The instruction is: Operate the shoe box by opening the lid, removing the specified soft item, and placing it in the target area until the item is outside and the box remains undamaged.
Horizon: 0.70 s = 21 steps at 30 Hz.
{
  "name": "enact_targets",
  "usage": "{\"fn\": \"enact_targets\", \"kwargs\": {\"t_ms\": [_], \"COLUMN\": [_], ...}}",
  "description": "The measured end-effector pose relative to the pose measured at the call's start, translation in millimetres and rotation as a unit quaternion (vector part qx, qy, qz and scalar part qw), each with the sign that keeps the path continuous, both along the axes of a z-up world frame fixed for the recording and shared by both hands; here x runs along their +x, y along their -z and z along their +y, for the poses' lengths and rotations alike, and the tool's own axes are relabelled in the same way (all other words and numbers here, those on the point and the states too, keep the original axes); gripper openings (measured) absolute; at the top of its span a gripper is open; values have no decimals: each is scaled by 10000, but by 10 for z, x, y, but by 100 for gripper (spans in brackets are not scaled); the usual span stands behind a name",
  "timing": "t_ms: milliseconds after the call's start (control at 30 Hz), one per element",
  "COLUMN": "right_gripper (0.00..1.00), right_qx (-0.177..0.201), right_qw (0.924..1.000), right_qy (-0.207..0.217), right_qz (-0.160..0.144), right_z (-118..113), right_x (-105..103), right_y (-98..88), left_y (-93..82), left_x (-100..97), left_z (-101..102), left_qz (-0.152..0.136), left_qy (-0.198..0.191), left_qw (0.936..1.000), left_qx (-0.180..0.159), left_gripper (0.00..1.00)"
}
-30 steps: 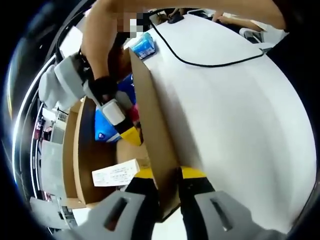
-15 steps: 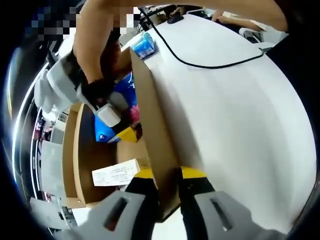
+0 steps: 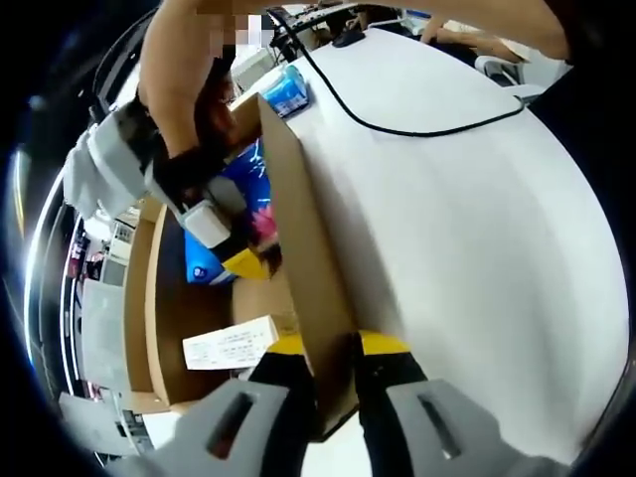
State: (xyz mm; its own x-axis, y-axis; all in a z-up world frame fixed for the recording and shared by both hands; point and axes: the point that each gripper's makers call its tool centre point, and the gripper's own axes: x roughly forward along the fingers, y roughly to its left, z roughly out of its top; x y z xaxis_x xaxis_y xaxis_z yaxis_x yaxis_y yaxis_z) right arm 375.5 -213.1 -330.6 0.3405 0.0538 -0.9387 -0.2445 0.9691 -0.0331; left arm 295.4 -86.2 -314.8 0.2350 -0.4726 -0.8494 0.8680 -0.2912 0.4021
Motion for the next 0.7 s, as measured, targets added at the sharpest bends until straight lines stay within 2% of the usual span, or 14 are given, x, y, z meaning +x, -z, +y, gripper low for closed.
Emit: {"fn": "enact_targets", "kwargs": {"t_ms": [100, 200, 367, 500, 700], "right_gripper": [77, 77, 76, 76, 75], "right_qx": [-20, -68, -47, -381, -487], "right_qw": [10000, 9997, 9994, 9973, 9952], "right_qy": [-55, -241, -298, -559, -794], "right_qz": [-71, -82, -190, -274, -315], "right_z": [-1, 7, 39, 46, 106], "right_x": [33, 55, -1, -49, -59], "right_y": [-80, -45, -91, -148, -218], "left_y": [7, 3, 1, -2, -11], "left_x": [27, 4, -21, -29, -47], "left_z": [4, 2, 2, -5, -2], "left_qz": [-1, -5, -8, -5, 7], "left_qy": [-3, -7, -8, -4, 4], "left_qw": [10000, 10000, 10000, 10000, 10000], "left_qx": [2, 4, 4, -2, -9], "left_gripper": [13, 13, 13, 13, 13]}}
